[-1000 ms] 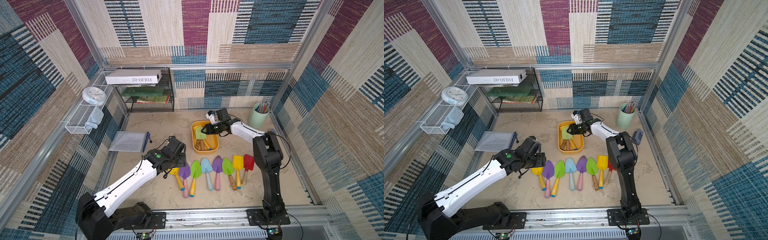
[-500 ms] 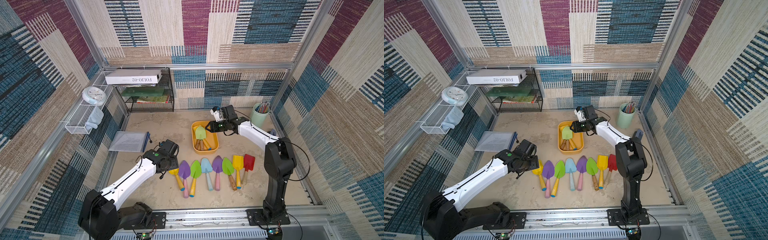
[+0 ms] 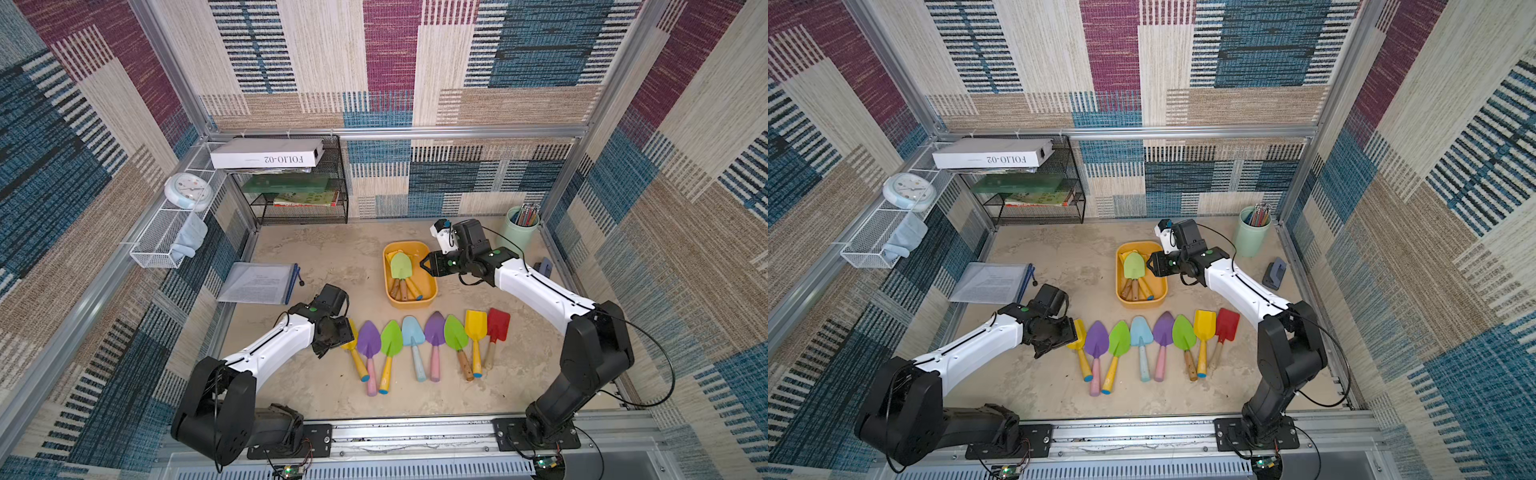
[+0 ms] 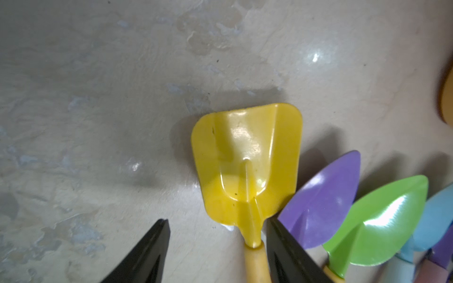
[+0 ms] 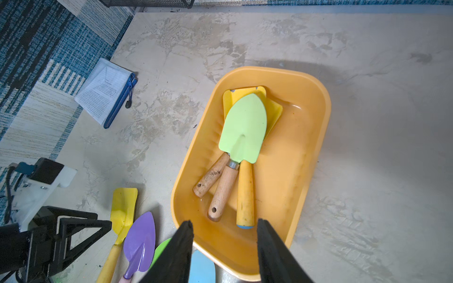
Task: Put the shovel into the storage box
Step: Pick up the shovel from the center of the board.
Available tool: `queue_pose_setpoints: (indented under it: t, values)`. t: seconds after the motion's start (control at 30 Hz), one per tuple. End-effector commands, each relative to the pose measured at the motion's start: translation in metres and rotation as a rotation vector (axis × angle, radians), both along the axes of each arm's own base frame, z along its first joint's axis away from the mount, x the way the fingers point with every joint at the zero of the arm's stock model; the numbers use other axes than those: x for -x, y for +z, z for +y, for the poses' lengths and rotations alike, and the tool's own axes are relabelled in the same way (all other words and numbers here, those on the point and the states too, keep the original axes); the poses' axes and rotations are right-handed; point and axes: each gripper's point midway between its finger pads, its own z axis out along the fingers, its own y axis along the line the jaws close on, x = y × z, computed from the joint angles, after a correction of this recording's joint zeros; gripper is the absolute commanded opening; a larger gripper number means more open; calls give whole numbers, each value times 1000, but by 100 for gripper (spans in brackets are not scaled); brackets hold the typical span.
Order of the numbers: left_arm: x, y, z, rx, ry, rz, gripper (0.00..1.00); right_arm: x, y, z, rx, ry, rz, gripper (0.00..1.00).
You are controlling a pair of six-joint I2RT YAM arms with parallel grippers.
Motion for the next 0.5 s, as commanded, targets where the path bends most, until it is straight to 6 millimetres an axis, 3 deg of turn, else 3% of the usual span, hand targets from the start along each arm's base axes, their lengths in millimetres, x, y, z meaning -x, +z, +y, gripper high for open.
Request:
queue_pose_setpoints:
  t: [0.0, 0.47]
  values:
    - [-5, -4, -1, 21, 22, -7, 64, 3, 0, -3, 8, -10, -14, 46]
    - [-14, -21, 4, 82, 88, -40, 44, 13, -12, -5, 2, -14, 8, 43]
